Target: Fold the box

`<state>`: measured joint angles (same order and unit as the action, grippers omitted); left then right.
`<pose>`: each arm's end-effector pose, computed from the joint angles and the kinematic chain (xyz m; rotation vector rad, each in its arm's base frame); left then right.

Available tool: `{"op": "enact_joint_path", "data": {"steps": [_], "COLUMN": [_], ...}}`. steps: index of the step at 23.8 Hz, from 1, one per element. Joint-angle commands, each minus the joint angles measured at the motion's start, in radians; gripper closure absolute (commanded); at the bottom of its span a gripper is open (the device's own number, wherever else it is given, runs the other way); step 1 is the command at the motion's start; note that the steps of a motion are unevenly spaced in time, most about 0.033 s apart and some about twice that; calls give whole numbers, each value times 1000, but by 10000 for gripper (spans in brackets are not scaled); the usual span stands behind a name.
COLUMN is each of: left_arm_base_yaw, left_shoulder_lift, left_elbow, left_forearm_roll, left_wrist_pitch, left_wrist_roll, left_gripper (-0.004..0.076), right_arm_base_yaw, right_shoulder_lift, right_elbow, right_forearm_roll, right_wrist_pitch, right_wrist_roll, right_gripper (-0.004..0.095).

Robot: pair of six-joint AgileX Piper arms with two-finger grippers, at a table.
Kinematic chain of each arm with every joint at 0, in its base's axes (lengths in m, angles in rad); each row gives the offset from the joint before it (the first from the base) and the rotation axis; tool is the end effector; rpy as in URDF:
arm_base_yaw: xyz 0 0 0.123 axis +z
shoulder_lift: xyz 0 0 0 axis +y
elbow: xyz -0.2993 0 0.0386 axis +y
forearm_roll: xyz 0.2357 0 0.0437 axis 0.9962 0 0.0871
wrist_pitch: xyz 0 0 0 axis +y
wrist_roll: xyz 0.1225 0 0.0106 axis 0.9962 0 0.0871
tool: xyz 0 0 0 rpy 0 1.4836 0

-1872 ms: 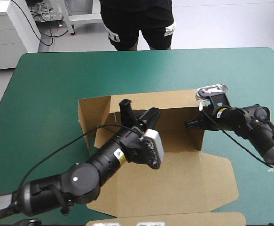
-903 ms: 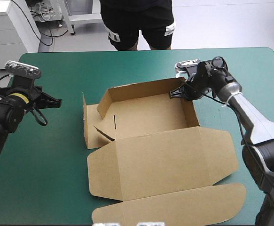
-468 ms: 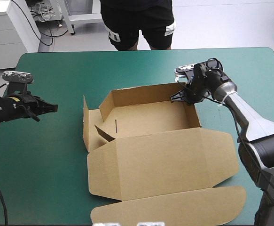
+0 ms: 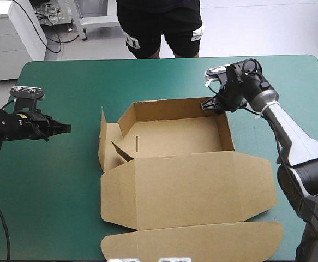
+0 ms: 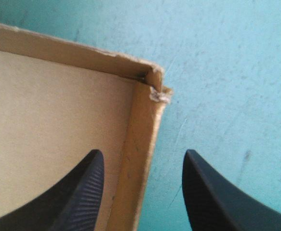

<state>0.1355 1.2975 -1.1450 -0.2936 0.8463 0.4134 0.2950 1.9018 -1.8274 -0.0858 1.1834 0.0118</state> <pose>0.2726 0.0102 0.3357 0.1919 2.4274 -0.1121 0.4046 0.1127 0.3067 -0.4078 2.7026 -0.0315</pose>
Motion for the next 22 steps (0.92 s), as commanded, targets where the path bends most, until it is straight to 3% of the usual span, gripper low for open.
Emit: {"op": "enact_joint_path", "data": {"steps": [1,15,22], "left_arm_base_yaw": [4,4,4], "left_shoulder_lift": [-27,-18,-18], "left_elbow": [-30,-30,-30], "left_forearm_roll": [-34,-49,-80], "left_wrist_pitch": [-32,-16,-4], "left_wrist_roll": [0,-16,-16], "left_gripper": [721,722,723], "right_arm_base_yaw": [-2,-2,-2], "right_shoulder_lift": [-108,-361,-260], "right_elbow": [-49,-14,147], "right_forearm_roll": [-18,1,37], "right_wrist_pitch": [-14,-14,-37], "right_wrist_roll": [1,40,41], "right_gripper": [432,438,438]}}
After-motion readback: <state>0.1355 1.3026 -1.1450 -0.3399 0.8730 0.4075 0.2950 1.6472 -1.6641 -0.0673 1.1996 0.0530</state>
